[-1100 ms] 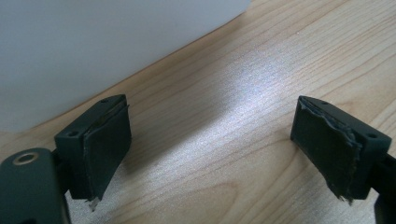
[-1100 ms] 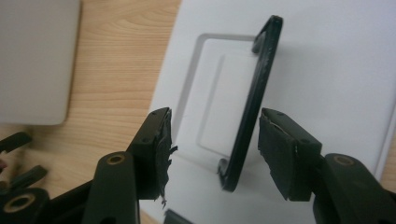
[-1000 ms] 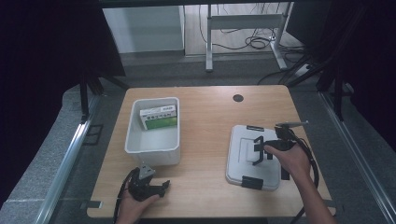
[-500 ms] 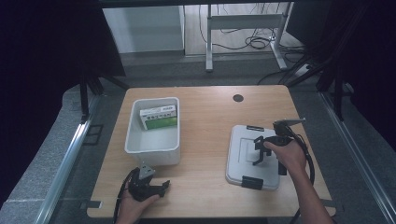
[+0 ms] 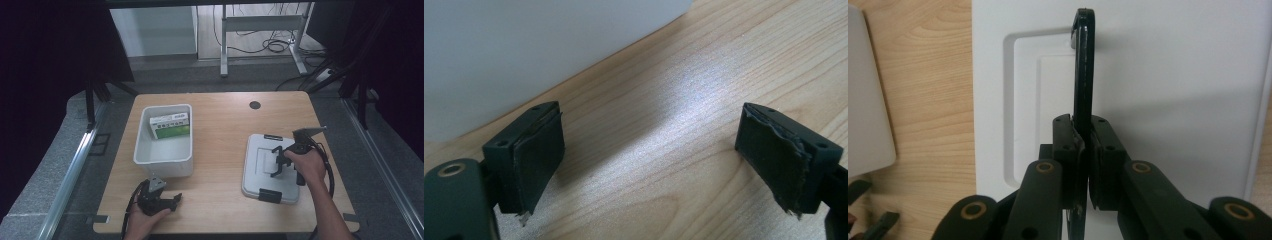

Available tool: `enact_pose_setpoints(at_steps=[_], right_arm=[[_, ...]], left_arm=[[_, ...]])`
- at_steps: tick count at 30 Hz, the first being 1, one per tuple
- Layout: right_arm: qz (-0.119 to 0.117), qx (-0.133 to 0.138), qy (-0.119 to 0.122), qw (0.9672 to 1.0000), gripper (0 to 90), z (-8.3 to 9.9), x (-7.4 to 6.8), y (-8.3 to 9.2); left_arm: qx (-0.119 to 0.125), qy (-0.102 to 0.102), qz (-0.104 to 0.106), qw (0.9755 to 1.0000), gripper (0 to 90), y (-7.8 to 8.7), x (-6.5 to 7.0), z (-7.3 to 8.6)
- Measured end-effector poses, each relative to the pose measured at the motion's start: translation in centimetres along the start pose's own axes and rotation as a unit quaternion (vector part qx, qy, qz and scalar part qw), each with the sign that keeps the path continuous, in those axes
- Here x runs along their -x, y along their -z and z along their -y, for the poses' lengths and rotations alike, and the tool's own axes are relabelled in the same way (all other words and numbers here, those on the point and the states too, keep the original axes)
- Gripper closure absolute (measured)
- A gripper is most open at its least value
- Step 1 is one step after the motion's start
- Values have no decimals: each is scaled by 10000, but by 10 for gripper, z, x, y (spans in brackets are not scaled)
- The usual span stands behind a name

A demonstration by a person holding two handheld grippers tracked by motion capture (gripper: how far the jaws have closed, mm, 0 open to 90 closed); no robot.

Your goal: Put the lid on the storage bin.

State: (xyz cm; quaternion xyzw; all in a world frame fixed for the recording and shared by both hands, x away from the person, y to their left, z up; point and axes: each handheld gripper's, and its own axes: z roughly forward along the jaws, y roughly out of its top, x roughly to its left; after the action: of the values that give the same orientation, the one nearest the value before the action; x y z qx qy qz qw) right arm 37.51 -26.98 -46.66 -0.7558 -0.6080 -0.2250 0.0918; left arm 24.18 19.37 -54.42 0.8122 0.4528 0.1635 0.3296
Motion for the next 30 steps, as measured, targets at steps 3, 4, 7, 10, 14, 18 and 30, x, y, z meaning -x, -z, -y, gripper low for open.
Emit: enact_pose_setpoints(at_steps=[3,4,7,10,14,18,30], right_arm=[[-44,-9,-112,9999,841,-1,1,0],[-44,-9,-112,9999,841,-1,1,0],[-98,-6,-202,9997,842,-1,3,1],[-105,14,-241,9997,842,-1,3,1],[-171,36,-271,9995,843,-1,3,2],[-196,59,-292,9994,844,-1,3,5],[-459,111,-25,9989,845,2,-12,25]], left_arm=[[0,0,3,10000,122,0,0,0],[0,0,3,10000,122,0,0,0],[-1,-1,1,10000,122,0,0,0],[1,0,1,10000,122,0,0,0],[-1,0,2,10000,122,0,0,0],[-1,0,2,10000,122,0,0,0],[0,-1,2,10000,122,0,0,0]])
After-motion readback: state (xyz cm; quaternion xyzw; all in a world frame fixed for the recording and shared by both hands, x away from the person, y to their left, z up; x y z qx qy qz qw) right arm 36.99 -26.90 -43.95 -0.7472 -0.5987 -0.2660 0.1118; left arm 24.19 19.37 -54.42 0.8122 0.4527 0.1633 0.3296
